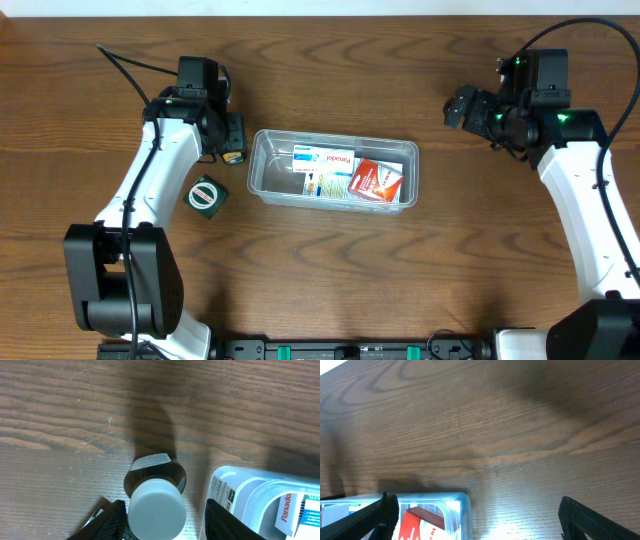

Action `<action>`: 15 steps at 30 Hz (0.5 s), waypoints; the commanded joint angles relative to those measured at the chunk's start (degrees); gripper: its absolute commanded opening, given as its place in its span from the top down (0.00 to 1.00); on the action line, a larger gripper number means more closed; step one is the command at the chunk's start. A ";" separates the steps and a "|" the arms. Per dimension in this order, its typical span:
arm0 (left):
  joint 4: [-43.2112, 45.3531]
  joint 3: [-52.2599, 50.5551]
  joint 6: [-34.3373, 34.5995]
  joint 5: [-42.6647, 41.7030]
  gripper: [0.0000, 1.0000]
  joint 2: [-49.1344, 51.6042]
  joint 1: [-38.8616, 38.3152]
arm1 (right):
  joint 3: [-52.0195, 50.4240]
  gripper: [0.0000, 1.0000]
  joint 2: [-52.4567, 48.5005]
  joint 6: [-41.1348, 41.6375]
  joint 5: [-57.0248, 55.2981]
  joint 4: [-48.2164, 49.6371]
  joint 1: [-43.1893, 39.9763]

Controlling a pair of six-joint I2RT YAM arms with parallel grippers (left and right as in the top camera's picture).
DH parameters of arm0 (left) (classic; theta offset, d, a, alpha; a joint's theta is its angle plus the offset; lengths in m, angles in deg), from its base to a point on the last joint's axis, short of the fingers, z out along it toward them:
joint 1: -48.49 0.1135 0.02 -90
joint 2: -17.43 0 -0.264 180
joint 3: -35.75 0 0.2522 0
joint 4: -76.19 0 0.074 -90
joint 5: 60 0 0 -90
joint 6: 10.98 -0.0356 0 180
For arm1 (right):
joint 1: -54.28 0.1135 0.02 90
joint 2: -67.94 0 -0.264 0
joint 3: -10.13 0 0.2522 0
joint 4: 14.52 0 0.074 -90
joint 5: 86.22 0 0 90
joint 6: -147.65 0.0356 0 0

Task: Pack container
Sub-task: 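Close the left gripper around the dark bottle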

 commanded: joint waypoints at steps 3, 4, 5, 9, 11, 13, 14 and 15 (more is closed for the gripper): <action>-0.28 1.03 -1.31 1.16 0.52 0.52 0.20 | 0.39 0.01 0.00 0.50 0.00 0.00 -0.20; -0.28 1.03 -1.31 1.14 0.54 0.55 0.20 | 0.39 0.01 0.00 0.50 0.02 0.00 -0.20; -0.28 1.03 -1.31 1.16 0.55 0.57 0.20 | 0.39 0.01 -0.02 0.50 0.02 0.00 -0.20; -0.26 1.03 -1.79 1.11 0.58 0.66 0.20 | 0.39 0.01 0.00 0.50 0.02 0.00 -0.20; -0.28 1.03 -2.19 1.11 0.58 0.72 0.20 | 0.39 0.01 0.00 0.50 0.02 0.00 -0.20; -0.31 1.01 -2.19 1.09 0.59 0.87 0.20 | 0.39 0.01 0.00 0.50 0.02 0.00 -0.20; -0.31 1.01 -2.19 1.09 0.59 1.03 0.20 | 0.39 0.01 0.00 0.50 0.02 0.00 -0.20; -0.33 0.98 -2.19 1.09 0.60 1.18 0.20 | 0.39 0.01 0.00 0.50 0.02 0.00 -0.20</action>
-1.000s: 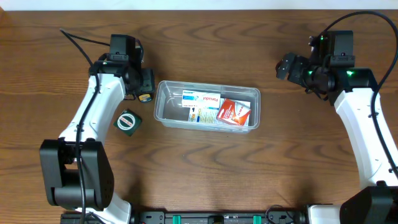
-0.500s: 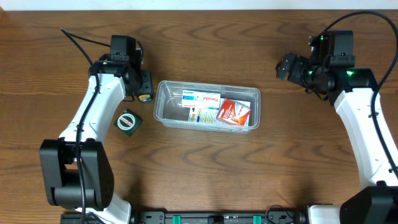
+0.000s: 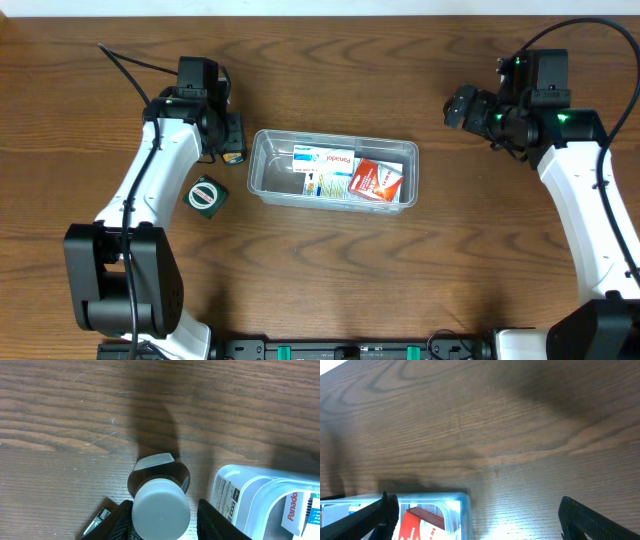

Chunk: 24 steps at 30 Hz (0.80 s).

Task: Pack container
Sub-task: 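Close the left gripper around the dark bottle, then lift the dark bottle and carry it over the container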

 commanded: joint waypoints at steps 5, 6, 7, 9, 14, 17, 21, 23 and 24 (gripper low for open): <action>-0.09 0.98 -2.19 0.68 0.72 1.44 0.20 | 0.39 0.01 0.00 0.50 0.02 0.00 -0.20; -0.02 0.98 -2.40 0.68 0.73 1.44 0.20 | 0.39 0.01 0.00 0.50 0.02 0.00 -0.20; -0.04 0.98 -2.78 0.68 0.73 1.42 0.20 | 0.39 0.01 -0.02 0.50 0.02 0.00 -0.20; -0.15 1.01 -3.21 0.68 0.75 1.18 0.20 | 0.39 0.01 0.00 0.50 0.02 0.00 -0.20; -0.44 1.27 -3.21 0.70 0.76 -1.55 0.20 | 0.39 0.01 0.00 0.50 0.02 0.00 -0.20; -0.92 1.38 -3.41 0.72 0.76 -5.05 0.20 | 0.39 0.01 0.00 0.50 0.02 -0.02 -0.20; -2.03 1.38 -5.57 0.98 0.76 -11.15 0.17 | 0.39 0.01 0.00 0.50 0.02 -0.02 -0.20; -2.84 1.38 -5.57 1.81 0.76 -14.38 0.17 | 0.39 0.01 -0.02 0.50 0.02 0.00 -0.20; -3.26 1.38 -5.60 2.03 0.76 -15.87 0.17 | 0.39 0.01 0.00 0.50 0.02 0.00 -0.20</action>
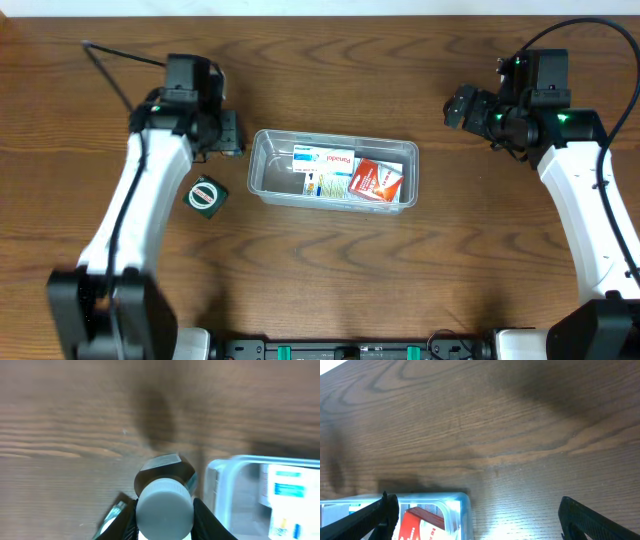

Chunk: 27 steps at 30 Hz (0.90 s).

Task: Pack container
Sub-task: 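Lift the dark bottle and carry it over the container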

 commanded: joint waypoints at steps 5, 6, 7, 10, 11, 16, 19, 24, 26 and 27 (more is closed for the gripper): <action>-3.21 1.29 -1.40 1.29 0.76 -11.91 -0.61 | 0.39 0.01 0.00 0.50 0.02 0.00 -0.20; -3.80 1.29 -1.40 1.29 0.76 -12.74 -1.25 | 0.39 0.01 0.00 0.50 0.02 -0.02 -0.20; -4.26 1.29 -1.40 1.27 0.76 -13.35 -1.99 | 0.39 0.01 0.00 0.50 0.02 0.00 -0.20; -5.38 1.29 -1.03 1.22 0.76 -14.10 -5.27 | 0.39 0.01 0.00 0.50 0.02 0.00 -0.20; -5.62 1.27 -0.57 1.07 0.76 -13.99 -6.84 | 0.39 0.01 0.00 0.50 0.02 0.00 -0.20; -5.38 1.27 -0.50 1.16 0.76 -12.37 -11.78 | 0.39 0.01 -0.02 0.50 0.02 0.00 -0.20; -5.25 1.27 -0.07 1.33 0.77 -10.60 -12.41 | 0.39 0.01 0.00 0.50 0.02 0.00 -0.20; -4.24 1.27 1.49 1.29 0.78 -5.20 -12.52 | 0.39 0.01 0.00 0.50 0.02 -0.02 -0.20; -3.32 1.27 2.25 1.22 0.80 -2.43 -12.68 | 0.39 0.01 0.00 0.50 0.02 0.00 -0.20; -2.97 1.27 2.54 0.92 0.80 -1.46 -12.68 | 0.39 0.01 -0.02 0.50 0.02 0.00 -0.20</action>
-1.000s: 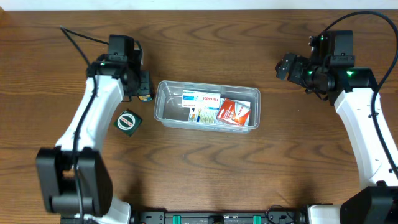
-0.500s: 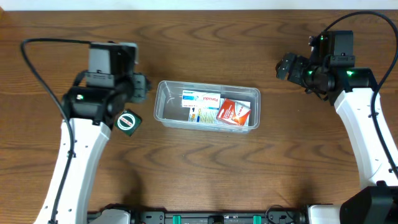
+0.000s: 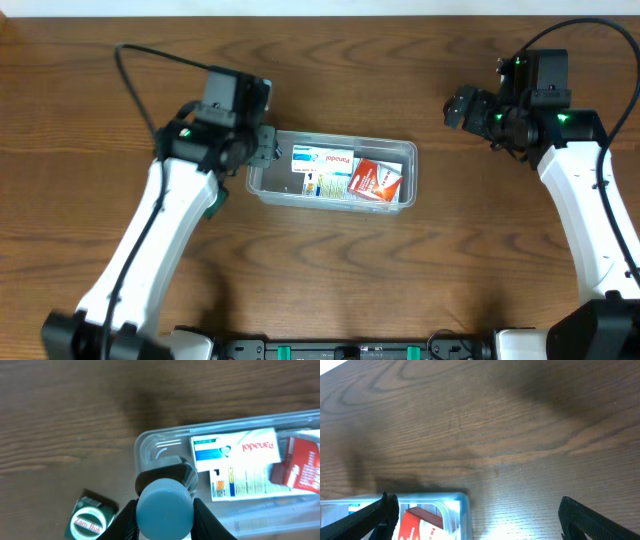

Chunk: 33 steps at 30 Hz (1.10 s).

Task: Pack container
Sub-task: 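Lift the dark bottle and carry it over the container, then lower the bottle into the container's left end and release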

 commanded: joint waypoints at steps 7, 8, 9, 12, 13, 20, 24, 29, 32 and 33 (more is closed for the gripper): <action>3.37 1.25 1.60 0.22 0.81 5.95 -0.17 | 0.39 0.01 0.00 0.50 0.02 0.00 -0.20; 3.78 1.25 1.57 0.22 0.80 6.10 -0.17 | 0.39 0.01 0.00 0.50 0.02 0.00 -0.20; 4.20 1.25 1.57 0.22 0.80 6.25 -0.17 | 0.39 0.01 0.00 0.50 0.02 0.00 -0.20; 4.98 1.25 1.60 0.20 0.78 6.36 -0.17 | 0.39 0.01 0.00 0.50 0.02 0.00 -0.20; 5.16 1.25 1.57 0.20 0.75 6.38 -0.15 | 0.39 0.01 0.00 0.50 0.02 0.00 -0.20; 5.18 1.25 1.60 0.22 0.66 6.38 -0.15 | 0.39 0.01 0.00 0.50 0.02 0.00 -0.20; 5.16 1.25 1.60 0.20 0.64 6.38 -0.17 | 0.39 0.01 0.00 0.50 0.02 -0.02 -0.20; 5.16 1.25 1.60 0.22 0.63 6.38 -0.15 | 0.39 0.01 0.00 0.50 0.02 0.00 -0.20; 5.09 1.25 1.60 0.22 0.64 6.36 -0.15 | 0.39 0.01 0.00 0.50 0.02 0.00 -0.20; 4.98 1.27 1.66 0.22 0.64 6.16 -0.15 | 0.39 0.01 0.00 0.50 0.02 0.00 -0.20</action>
